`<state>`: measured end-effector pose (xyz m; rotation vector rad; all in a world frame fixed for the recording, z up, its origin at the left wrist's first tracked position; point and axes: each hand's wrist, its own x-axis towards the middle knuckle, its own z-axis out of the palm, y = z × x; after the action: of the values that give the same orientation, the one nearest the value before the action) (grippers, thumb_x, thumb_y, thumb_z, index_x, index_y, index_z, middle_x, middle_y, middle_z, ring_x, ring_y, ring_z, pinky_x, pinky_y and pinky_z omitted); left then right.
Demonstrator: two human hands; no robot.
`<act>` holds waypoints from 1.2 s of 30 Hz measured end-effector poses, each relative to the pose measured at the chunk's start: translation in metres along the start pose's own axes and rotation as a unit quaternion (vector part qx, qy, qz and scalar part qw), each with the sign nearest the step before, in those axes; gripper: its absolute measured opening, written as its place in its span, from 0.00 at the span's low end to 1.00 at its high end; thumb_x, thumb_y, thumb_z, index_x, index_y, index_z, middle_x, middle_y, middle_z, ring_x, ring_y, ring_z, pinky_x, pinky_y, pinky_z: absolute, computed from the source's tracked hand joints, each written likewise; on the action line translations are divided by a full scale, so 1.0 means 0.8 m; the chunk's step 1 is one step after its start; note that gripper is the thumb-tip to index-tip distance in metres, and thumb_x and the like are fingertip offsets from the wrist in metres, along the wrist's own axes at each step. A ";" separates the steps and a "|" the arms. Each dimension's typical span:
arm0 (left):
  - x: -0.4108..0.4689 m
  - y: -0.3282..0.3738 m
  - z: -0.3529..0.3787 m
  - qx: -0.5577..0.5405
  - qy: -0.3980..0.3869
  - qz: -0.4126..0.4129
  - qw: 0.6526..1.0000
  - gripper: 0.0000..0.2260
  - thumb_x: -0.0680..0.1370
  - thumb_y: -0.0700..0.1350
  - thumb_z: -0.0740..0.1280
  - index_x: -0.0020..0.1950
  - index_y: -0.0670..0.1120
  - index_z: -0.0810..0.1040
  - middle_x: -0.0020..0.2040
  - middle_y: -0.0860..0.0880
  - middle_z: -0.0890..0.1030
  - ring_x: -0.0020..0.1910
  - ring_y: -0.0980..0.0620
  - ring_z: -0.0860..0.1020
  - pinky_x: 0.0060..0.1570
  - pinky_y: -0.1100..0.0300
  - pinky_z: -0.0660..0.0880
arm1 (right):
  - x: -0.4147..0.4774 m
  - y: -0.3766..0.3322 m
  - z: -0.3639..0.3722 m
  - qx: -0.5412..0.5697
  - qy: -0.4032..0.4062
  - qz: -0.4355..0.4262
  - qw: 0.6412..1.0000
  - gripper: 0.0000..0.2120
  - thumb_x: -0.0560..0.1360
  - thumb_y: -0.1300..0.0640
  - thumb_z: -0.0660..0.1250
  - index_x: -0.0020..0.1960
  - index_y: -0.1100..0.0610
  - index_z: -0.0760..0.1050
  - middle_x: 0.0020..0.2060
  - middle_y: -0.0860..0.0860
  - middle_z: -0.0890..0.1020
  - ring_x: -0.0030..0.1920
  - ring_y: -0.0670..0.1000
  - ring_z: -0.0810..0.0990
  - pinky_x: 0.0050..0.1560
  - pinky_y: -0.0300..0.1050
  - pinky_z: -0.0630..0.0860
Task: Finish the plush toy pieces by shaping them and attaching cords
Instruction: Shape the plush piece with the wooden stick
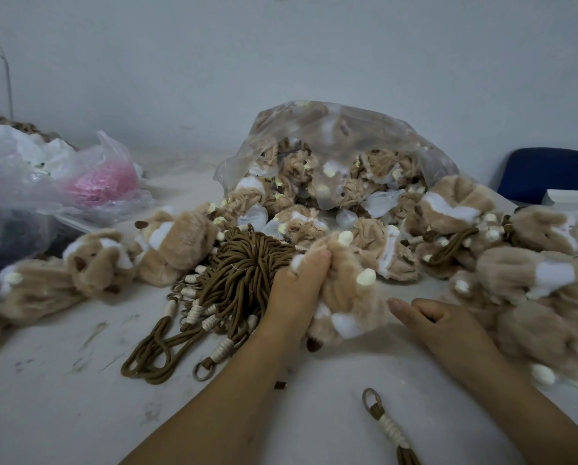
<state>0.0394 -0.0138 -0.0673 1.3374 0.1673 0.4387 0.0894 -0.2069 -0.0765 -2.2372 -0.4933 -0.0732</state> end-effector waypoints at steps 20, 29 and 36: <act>0.004 -0.020 0.011 0.092 -0.028 0.061 0.994 0.11 0.80 0.54 0.66 0.46 0.48 0.83 0.40 0.54 0.86 0.41 0.58 0.84 0.37 0.69 0.76 | 0.008 0.002 0.011 -0.010 0.019 0.019 1.000 0.29 0.67 0.31 0.60 0.29 0.56 0.60 0.23 0.47 0.62 0.25 0.44 0.60 0.30 0.44 0.57; 0.009 -0.015 0.000 0.083 0.013 0.082 0.993 0.23 0.75 0.63 0.65 0.38 0.43 0.80 0.33 0.51 0.82 0.34 0.56 0.80 0.34 0.62 0.76 | 0.003 0.002 -0.002 -0.050 0.028 0.010 0.998 0.30 0.63 0.26 0.59 0.28 0.53 0.57 0.23 0.48 0.60 0.25 0.45 0.61 0.31 0.45 0.61; 0.009 -0.020 0.003 0.085 -0.033 0.032 0.995 0.18 0.72 0.56 0.67 0.36 0.40 0.78 0.32 0.45 0.77 0.33 0.51 0.77 0.32 0.60 0.74 | -0.001 -0.007 -0.002 -0.067 0.014 -0.028 0.997 0.31 0.62 0.26 0.57 0.28 0.54 0.58 0.23 0.48 0.61 0.24 0.44 0.60 0.30 0.46 0.60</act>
<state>0.0502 -0.0159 -0.0811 1.5258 0.1096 0.4413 0.0867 -0.2055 -0.0717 -2.3496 -0.5497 -0.1712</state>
